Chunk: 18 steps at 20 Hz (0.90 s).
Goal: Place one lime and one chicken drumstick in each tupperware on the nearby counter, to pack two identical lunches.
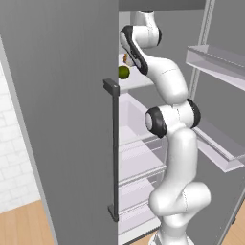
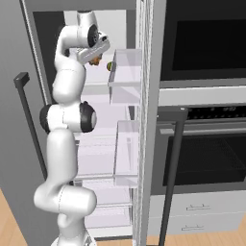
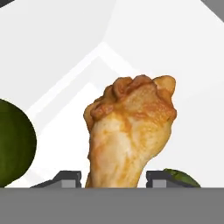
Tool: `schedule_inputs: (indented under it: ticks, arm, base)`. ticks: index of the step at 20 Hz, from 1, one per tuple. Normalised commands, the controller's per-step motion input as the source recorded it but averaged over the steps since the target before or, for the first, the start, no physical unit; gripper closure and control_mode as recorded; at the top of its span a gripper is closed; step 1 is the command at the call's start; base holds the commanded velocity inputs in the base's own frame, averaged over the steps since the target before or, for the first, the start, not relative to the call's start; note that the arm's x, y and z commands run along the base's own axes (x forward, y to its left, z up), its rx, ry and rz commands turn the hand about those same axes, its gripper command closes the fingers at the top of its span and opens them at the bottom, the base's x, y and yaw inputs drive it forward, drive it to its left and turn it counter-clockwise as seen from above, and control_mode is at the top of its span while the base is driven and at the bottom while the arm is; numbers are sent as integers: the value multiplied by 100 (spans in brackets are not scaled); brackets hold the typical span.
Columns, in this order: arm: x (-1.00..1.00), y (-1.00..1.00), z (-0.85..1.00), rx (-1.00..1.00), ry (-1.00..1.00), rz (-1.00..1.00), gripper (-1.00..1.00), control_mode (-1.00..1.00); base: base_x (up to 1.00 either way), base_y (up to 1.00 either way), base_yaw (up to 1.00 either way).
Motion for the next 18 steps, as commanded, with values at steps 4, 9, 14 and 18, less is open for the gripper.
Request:
schedule_inputs:
  ticks: [4, 9, 14, 18]
  arm:
    - [-11, -42, -100, 41, -43, -15, 100, -100]
    - [-37, -27, -95, 37, -54, -20, 100, -100]
    - [-100, 43, -15, 12, -90, -19, 100, -100]
    - [-100, 53, 57, 0, -47, -19, 100, -100]
  base:
    - [0, 0, 0]
    - [0, 0, 0]
    - [0, 0, 0]
    - [0, 0, 0]
